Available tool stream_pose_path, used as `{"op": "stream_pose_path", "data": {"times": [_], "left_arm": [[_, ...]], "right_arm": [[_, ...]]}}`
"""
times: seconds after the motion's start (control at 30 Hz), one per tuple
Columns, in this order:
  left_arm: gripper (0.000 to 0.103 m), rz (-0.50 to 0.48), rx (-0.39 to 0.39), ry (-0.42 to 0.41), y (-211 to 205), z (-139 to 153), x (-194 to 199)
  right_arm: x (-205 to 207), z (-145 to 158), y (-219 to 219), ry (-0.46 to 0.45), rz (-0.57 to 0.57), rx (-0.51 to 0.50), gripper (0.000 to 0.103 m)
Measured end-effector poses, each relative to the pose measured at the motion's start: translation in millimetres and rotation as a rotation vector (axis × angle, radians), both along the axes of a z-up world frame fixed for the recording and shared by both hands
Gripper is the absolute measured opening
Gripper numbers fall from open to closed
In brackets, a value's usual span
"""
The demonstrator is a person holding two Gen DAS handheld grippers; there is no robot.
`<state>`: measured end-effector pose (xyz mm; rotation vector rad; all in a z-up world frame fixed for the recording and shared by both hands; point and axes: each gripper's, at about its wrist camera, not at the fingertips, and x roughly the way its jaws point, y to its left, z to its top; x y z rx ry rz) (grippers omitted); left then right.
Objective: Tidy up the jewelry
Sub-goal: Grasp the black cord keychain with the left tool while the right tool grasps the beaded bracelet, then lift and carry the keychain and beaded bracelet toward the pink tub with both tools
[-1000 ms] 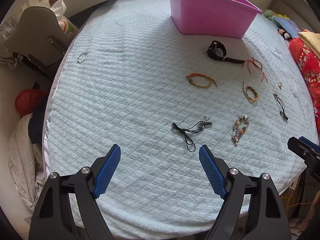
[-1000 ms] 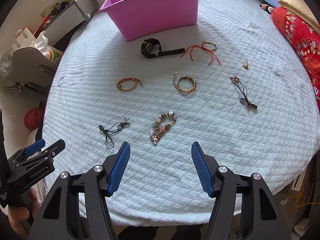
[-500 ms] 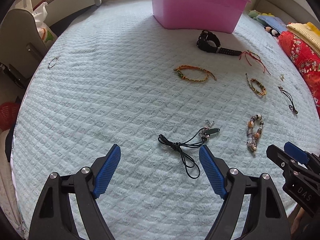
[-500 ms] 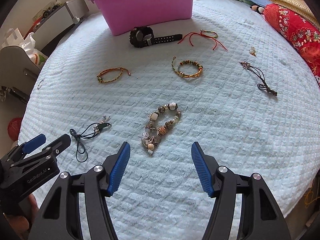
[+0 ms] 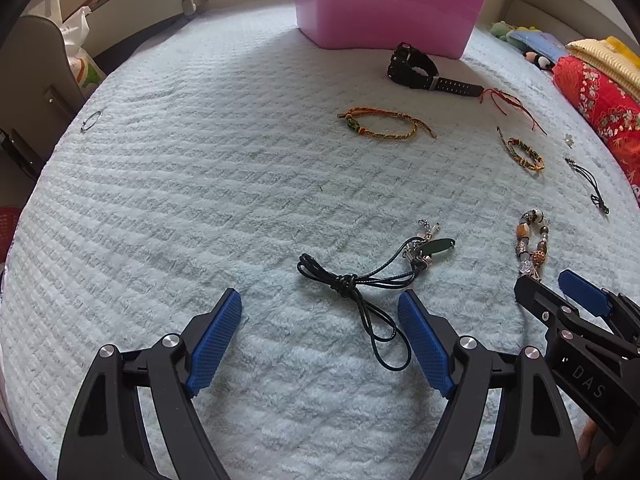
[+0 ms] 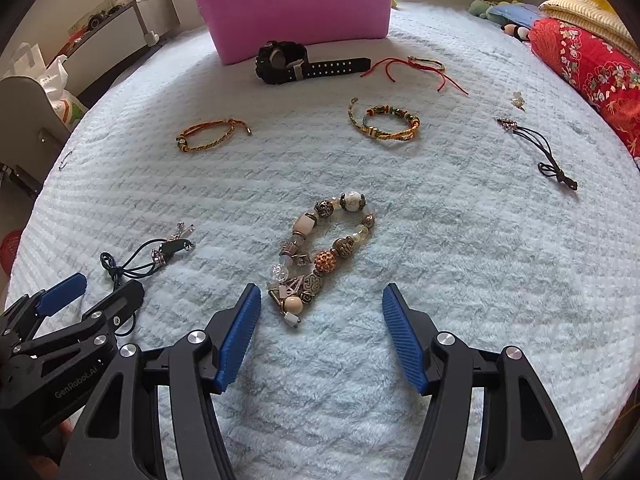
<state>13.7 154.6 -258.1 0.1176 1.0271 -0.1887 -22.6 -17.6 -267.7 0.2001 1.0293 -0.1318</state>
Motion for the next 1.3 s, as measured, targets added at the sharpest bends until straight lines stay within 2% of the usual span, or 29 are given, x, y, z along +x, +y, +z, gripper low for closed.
{"op": "stream_pose_path", "data": {"times": [0.23,0.4,0.57,0.73,0.77,0.9,0.93,0.97,1.03,1.1,1.3], "left_arm": [[0.083,-0.004,0.008,-0.021,-3,-9,0],[0.084,-0.013,0.002,-0.042,-2,-9,-1],[0.079,-0.014,-0.001,-0.053,-3,-8,-3],[0.049,-0.072,0.009,-0.078,-14,-5,-8],[0.049,-0.080,0.016,-0.082,-17,-5,-9],[0.034,-0.092,0.002,-0.074,-18,-4,-9],[0.031,-0.093,-0.002,-0.071,-18,-3,-9],[0.017,-0.098,-0.011,-0.064,-19,-3,-8],[0.006,-0.090,-0.005,-0.057,-19,-1,-5],[0.003,-0.083,-0.024,-0.045,-16,0,-2],[0.003,-0.087,-0.037,-0.042,-14,6,-3]], "right_arm": [[1,-5,8,-0.013,0.029,-0.060,0.060],[3,-5,10,-0.022,0.055,-0.068,0.050],[2,-5,11,-0.027,0.057,-0.071,0.048],[1,-5,13,-0.028,0.067,-0.082,0.044],[1,-5,13,-0.030,0.070,-0.082,0.041],[1,-3,19,-0.027,0.100,-0.078,0.024],[2,-3,21,-0.025,0.101,-0.082,0.024],[2,-2,21,-0.025,0.099,-0.081,0.022],[2,-1,19,-0.028,0.090,-0.062,0.019],[1,0,18,-0.029,0.086,-0.059,0.015],[-3,5,13,-0.030,0.075,-0.045,0.014]]}}
